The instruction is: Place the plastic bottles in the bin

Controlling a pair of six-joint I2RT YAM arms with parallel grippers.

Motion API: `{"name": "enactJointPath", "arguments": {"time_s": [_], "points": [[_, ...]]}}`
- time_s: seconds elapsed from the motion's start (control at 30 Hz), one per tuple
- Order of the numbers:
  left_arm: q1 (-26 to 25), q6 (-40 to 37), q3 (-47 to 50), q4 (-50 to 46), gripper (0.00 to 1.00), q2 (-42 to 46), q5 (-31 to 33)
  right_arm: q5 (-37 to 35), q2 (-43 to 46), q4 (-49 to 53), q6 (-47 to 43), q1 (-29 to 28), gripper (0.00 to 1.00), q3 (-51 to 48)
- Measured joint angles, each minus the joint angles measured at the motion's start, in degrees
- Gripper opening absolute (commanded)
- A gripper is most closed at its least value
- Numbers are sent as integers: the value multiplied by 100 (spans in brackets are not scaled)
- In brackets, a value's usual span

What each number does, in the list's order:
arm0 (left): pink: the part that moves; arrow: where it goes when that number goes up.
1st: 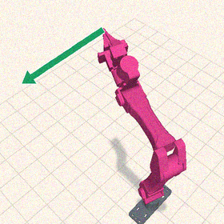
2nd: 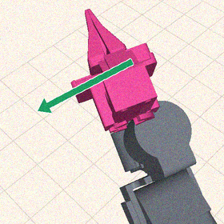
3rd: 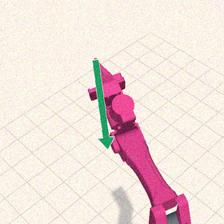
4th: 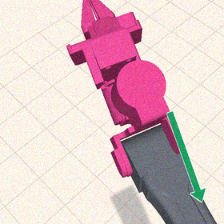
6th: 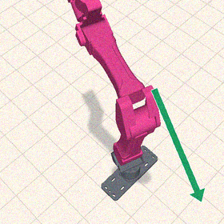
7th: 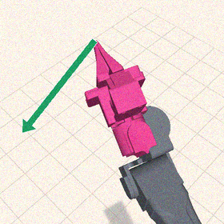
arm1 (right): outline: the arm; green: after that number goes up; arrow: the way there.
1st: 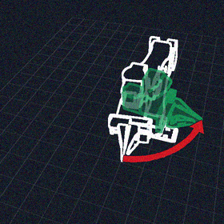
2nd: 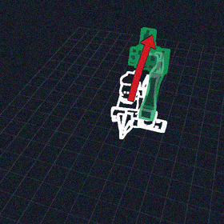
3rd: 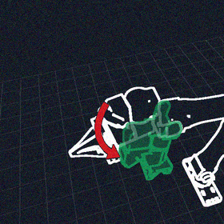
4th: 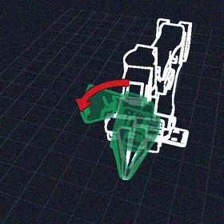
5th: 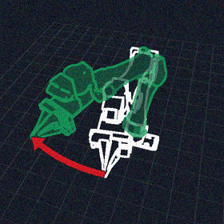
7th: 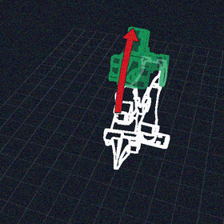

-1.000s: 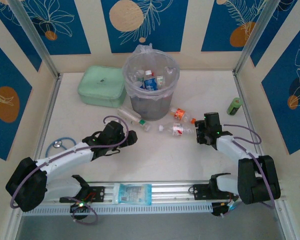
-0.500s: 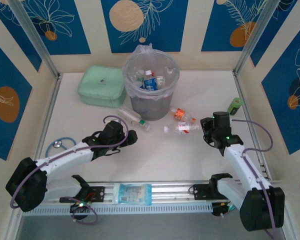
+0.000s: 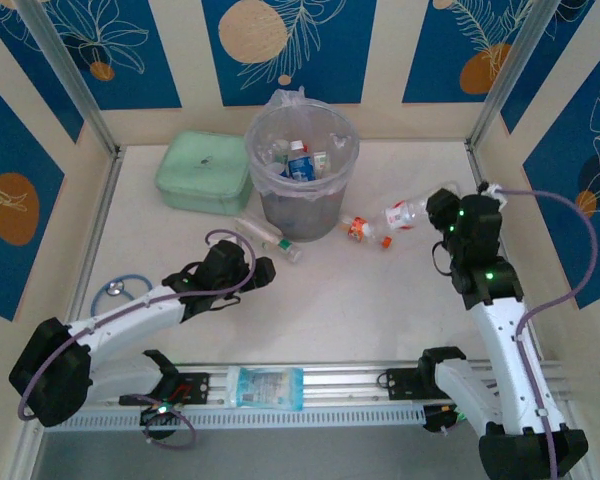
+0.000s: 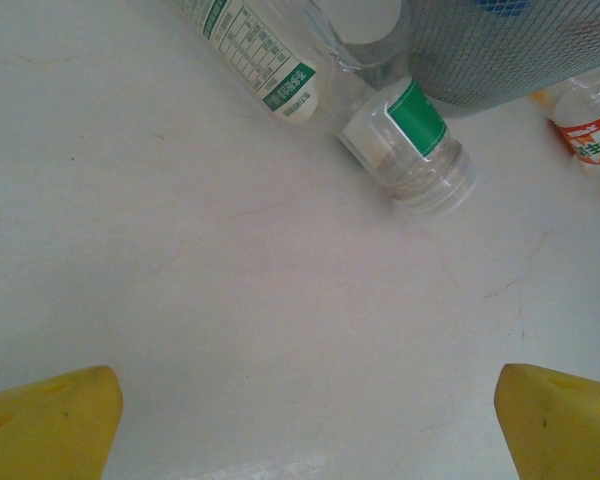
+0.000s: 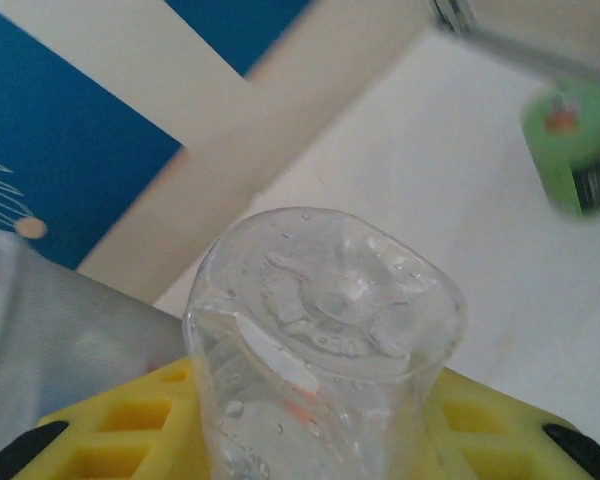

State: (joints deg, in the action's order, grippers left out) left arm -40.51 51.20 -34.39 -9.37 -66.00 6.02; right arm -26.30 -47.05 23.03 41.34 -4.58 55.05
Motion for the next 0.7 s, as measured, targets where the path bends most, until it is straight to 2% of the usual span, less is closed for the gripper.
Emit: {"name": "enactJointPath", "arguments": {"time_s": [0.2, 0.4, 0.57, 0.7], "points": [[2, 46, 44, 20, 95, 184, 48, 94, -592, -457, -1416, -96, 21, 1602], [2, 103, 203, 33, 95, 258, 87, 968, -1449, -1399, -2124, -522, 20, 2723], [7, 85, 203, -31, 96, 352, 87, 1915, -2850, -2260, -3165, -1311, 20, 3722], [7, 85, 216, -129, 96, 643, 127, 2627, -4258, -2380, -4140, -1738, 20, 4682]]}}
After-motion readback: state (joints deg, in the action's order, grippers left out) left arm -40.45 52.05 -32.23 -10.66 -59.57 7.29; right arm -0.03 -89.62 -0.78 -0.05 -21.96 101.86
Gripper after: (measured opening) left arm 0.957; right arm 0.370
